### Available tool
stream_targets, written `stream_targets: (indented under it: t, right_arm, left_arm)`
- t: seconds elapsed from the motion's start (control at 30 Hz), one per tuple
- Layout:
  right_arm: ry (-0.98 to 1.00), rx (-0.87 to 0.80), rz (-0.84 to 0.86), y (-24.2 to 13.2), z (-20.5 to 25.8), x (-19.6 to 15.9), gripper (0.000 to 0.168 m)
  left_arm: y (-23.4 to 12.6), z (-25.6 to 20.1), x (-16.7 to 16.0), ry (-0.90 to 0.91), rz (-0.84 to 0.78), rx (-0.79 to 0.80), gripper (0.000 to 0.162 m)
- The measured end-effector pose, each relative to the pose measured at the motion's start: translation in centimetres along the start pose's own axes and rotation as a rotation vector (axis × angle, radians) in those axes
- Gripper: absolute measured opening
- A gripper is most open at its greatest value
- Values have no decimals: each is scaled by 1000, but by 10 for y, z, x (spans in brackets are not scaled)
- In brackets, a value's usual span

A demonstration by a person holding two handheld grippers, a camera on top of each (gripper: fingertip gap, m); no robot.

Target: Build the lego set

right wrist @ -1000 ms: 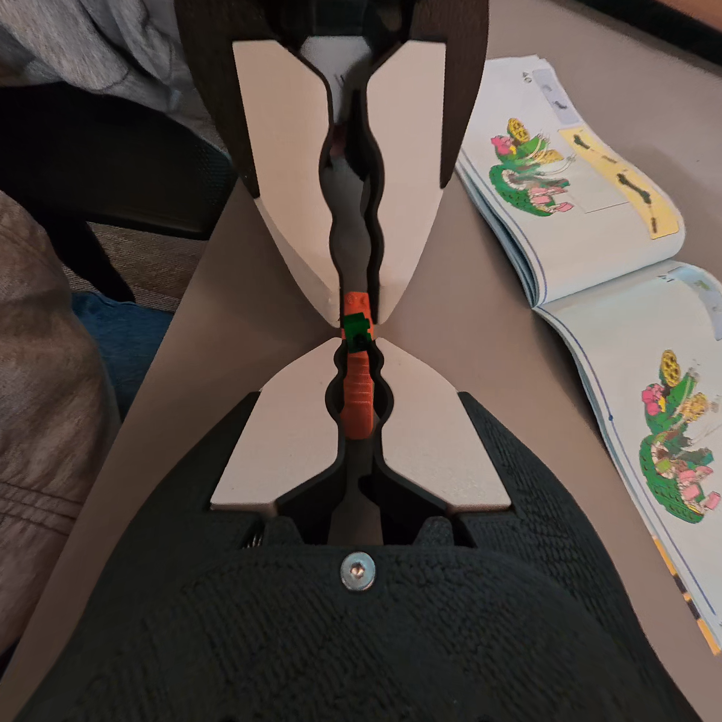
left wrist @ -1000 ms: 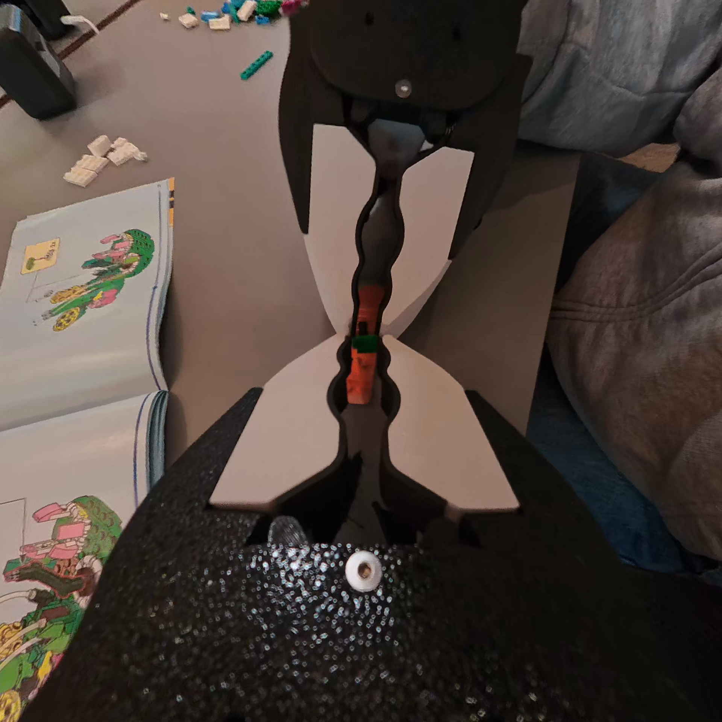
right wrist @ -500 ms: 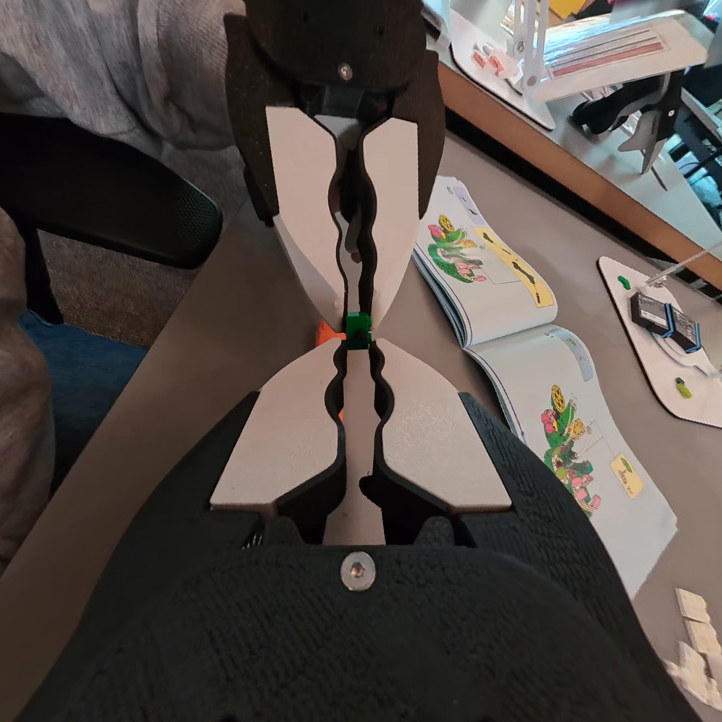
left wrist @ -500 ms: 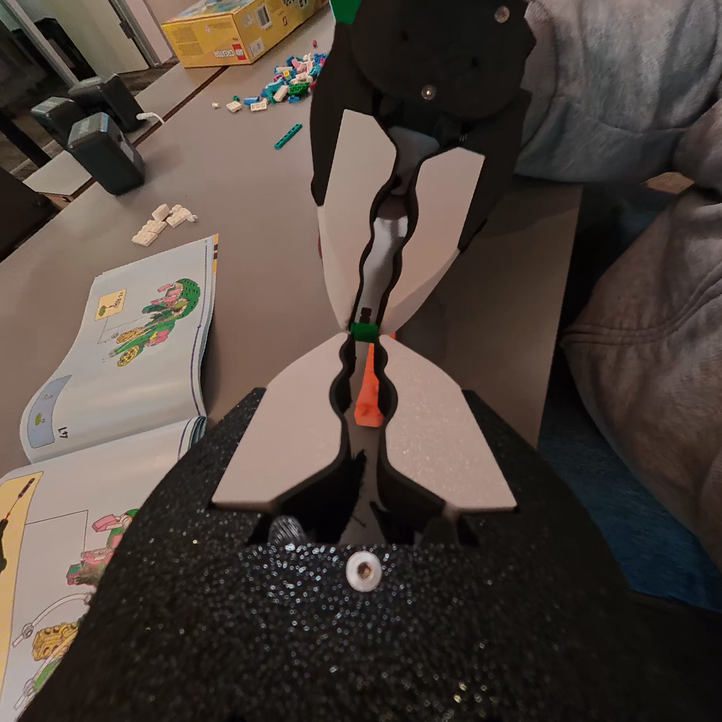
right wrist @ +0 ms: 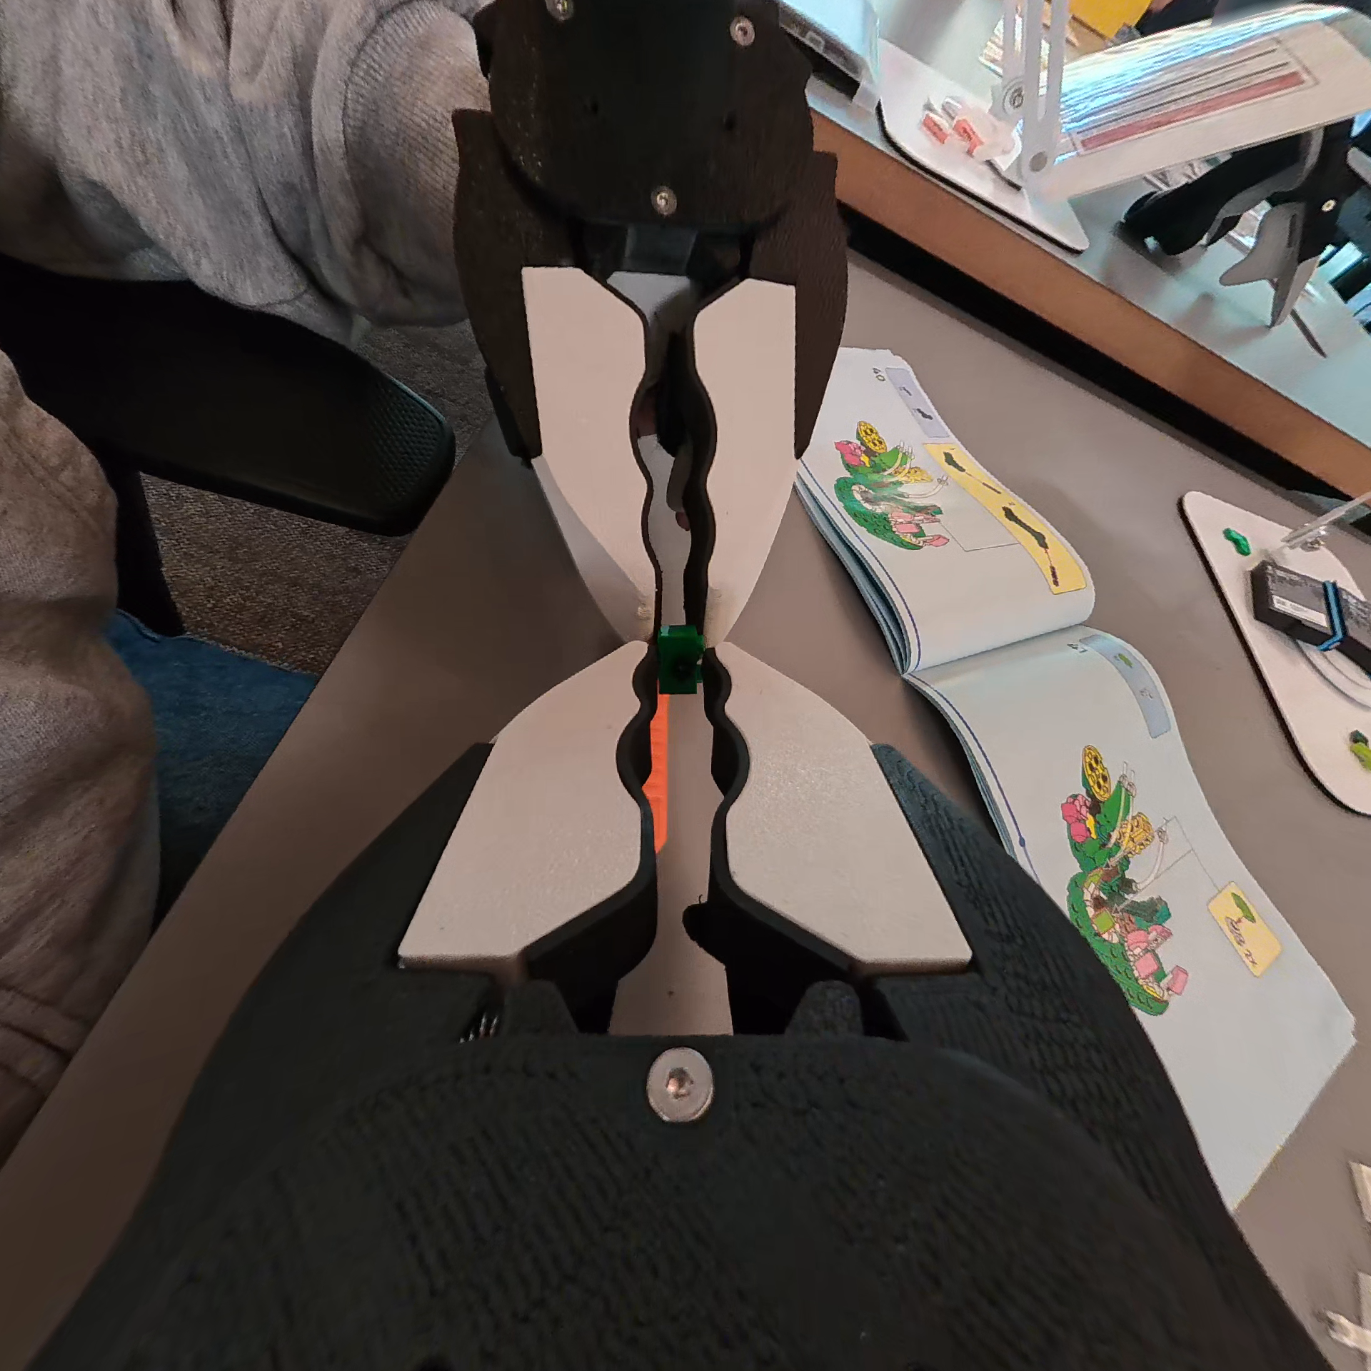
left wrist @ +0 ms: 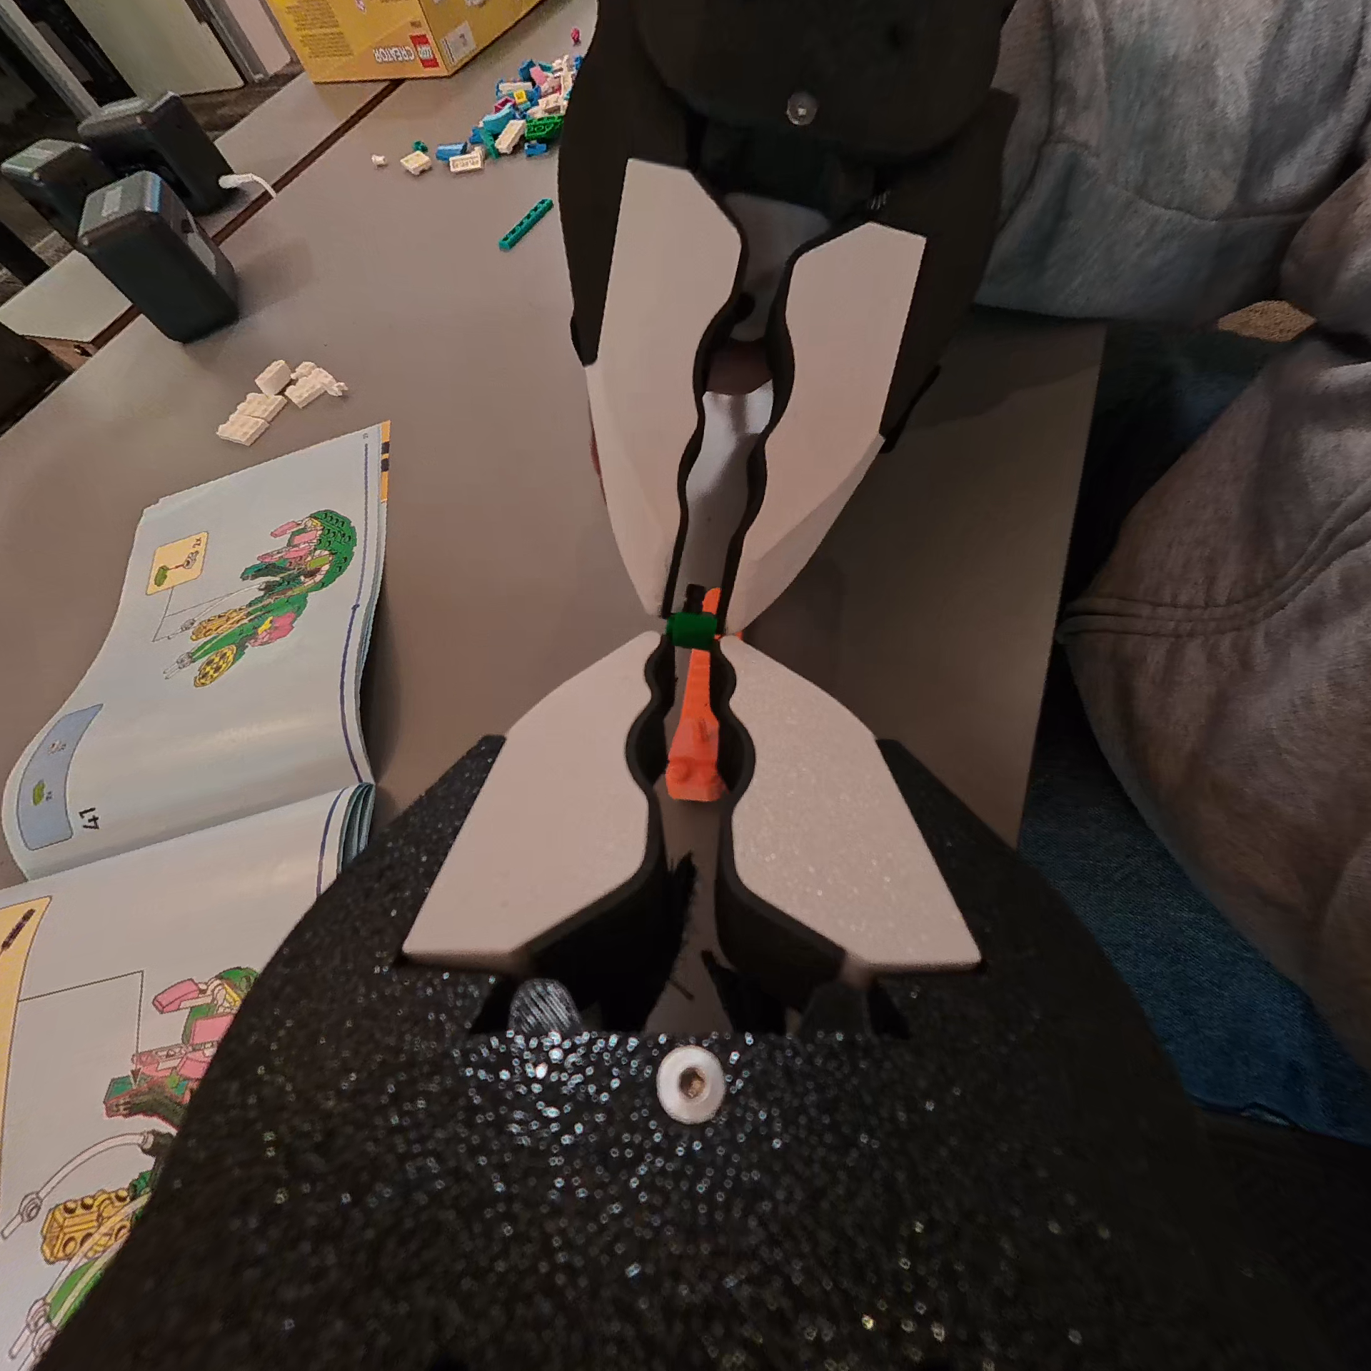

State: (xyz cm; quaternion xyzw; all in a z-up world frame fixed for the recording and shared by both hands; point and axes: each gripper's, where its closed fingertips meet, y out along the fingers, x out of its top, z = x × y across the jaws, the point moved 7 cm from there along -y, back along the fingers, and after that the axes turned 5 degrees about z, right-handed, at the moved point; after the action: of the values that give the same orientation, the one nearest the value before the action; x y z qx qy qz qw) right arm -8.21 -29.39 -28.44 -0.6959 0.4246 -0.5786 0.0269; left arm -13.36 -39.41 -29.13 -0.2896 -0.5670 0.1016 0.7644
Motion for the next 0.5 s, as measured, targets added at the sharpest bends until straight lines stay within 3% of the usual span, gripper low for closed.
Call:
stream_targets:
  t: [0.5]
  right_arm:
    - [-33,52,26,1,1,0,8]
  left_arm:
    - [1,-2,-3,-42,-3,-42,9]
